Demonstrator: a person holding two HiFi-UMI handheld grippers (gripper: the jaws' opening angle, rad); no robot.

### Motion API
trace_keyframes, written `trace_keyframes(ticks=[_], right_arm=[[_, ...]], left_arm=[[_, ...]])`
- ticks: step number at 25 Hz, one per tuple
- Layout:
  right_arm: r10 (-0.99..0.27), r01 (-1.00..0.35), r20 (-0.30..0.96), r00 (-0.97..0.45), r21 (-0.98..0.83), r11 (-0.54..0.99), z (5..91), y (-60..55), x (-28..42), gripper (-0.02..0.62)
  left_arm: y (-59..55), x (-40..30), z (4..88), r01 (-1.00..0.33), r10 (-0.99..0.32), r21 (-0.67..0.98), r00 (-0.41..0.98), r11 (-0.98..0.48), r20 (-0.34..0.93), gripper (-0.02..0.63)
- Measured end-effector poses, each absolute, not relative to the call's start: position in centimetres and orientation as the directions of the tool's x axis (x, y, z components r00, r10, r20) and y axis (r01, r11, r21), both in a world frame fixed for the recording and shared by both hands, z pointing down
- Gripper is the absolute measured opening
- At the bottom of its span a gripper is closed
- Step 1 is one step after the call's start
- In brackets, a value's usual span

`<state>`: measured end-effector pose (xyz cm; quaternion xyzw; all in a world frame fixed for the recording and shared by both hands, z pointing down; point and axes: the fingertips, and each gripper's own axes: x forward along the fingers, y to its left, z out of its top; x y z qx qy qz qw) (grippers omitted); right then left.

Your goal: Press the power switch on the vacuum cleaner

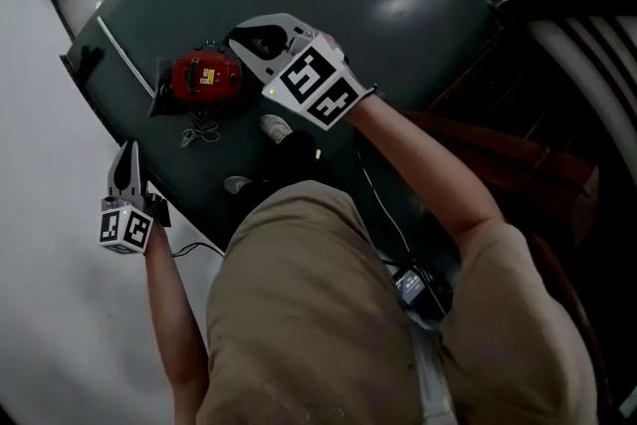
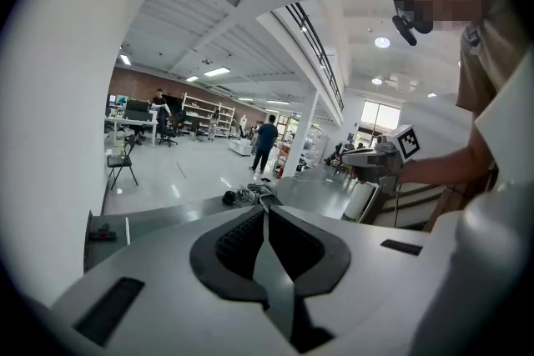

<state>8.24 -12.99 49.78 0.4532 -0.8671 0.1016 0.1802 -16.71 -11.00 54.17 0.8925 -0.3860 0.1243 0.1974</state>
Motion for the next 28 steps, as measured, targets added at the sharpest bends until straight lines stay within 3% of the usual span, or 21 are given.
trace_keyframes(ticks=[17, 28], right_arm=[[-0.754, -0.823, 0.359, -0.550, -0.082, 0.561, 51.3, -11.4, 1.7, 0.023], [-0.726, -0.757, 0.288, -0.624, 0.009, 0.654, 48.4, -13.2, -2.3, 0.023]], left_arm=[[-9.9, -21.2, 53.5, -0.785, -0.724, 0.306, 0.618, -0.539, 0.307, 0.008], [-10.0, -23.0, 50.8, -0.819, -0.804, 0.318, 0.553, -0.477, 0.217, 0.008]])
